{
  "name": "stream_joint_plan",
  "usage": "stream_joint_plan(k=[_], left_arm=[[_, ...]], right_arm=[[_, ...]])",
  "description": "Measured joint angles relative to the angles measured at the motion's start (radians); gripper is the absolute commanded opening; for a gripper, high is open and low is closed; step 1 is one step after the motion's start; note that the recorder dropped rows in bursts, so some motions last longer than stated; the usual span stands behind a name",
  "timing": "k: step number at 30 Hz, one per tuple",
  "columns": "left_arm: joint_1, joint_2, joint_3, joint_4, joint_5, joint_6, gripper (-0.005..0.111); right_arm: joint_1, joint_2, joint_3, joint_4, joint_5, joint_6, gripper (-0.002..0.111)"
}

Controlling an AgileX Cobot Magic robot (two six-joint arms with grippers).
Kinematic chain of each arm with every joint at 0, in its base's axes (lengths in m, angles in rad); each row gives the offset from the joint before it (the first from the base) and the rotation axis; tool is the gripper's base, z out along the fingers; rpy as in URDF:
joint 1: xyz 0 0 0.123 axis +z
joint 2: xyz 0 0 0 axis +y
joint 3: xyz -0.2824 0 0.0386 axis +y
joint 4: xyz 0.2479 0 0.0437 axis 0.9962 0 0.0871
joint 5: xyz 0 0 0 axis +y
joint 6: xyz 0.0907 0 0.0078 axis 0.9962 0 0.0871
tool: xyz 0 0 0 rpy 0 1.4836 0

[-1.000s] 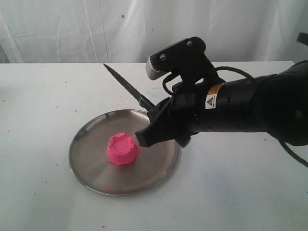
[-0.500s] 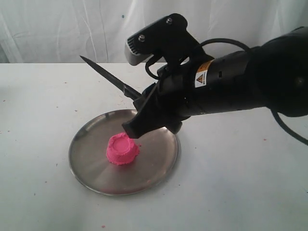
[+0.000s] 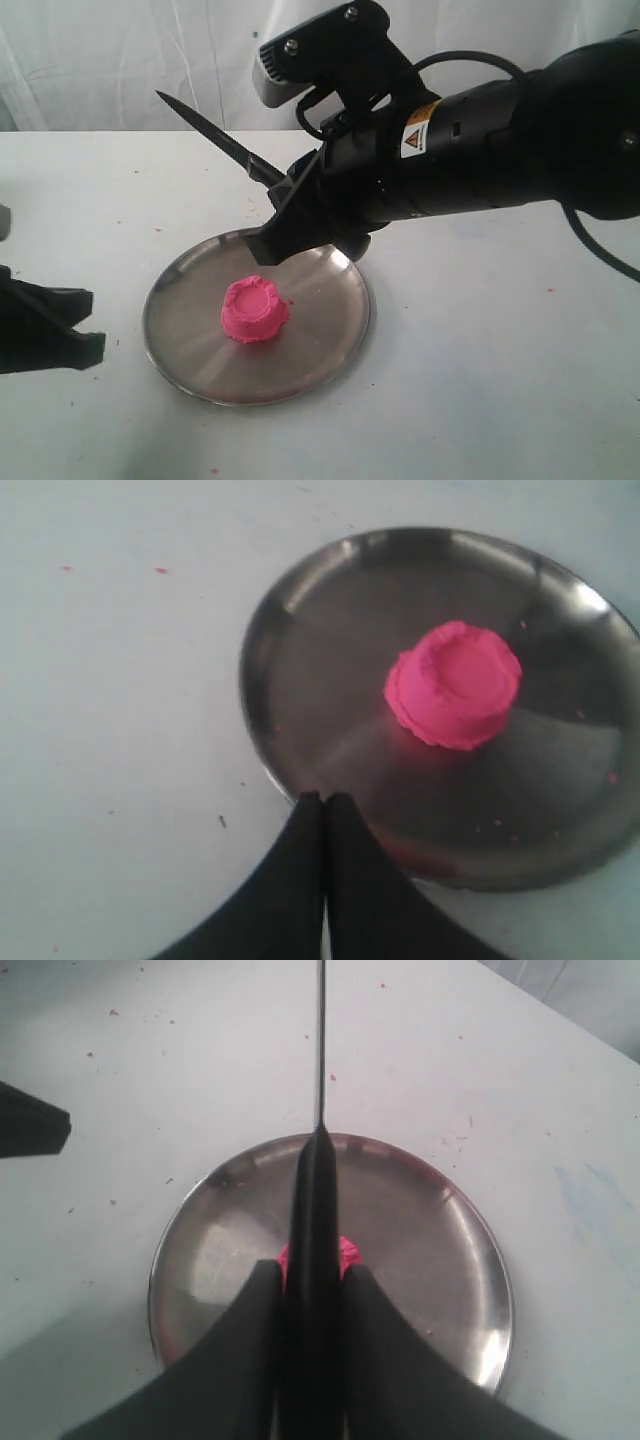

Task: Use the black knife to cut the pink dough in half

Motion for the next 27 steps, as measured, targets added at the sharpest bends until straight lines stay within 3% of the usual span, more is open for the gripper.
stream_joint_plan(k=[5, 11, 14, 18, 24, 27], left_arm=[[-0.08, -0.013, -0.047, 0.104, 0.165, -0.021, 0.0], [-0.113, -0.092, -0.193, 0.082, 0.616, -0.006, 0.0], [-0.113, -0.108, -0.284, -0.002, 0.899, 0.126, 0.0], [-0.113, -0.108, -0.432, -0.163, 1.256, 0.429, 0.0], [-0.115, -0.117, -0.652, -0.468, 1.309, 0.786, 0.0], [-0.115, -0.146, -0.712, -0.671, 1.205, 0.879, 0.0]], right_arm=[[0.0, 0.0, 0.0, 0.0, 0.0, -0.009, 0.0], [0.0, 0.0, 0.0, 0.001, 0.0, -0.011, 0.0], [0.0, 0.0, 0.0, 0.001, 0.0, -0.011, 0.0], [0.0, 0.0, 0.0, 0.001, -0.006, -0.011, 0.0], [0.0, 0.0, 0.0, 0.016, -0.008, -0.011, 0.0], [0.0, 0.0, 0.0, 0.024, -0.008, -0.011, 0.0]])
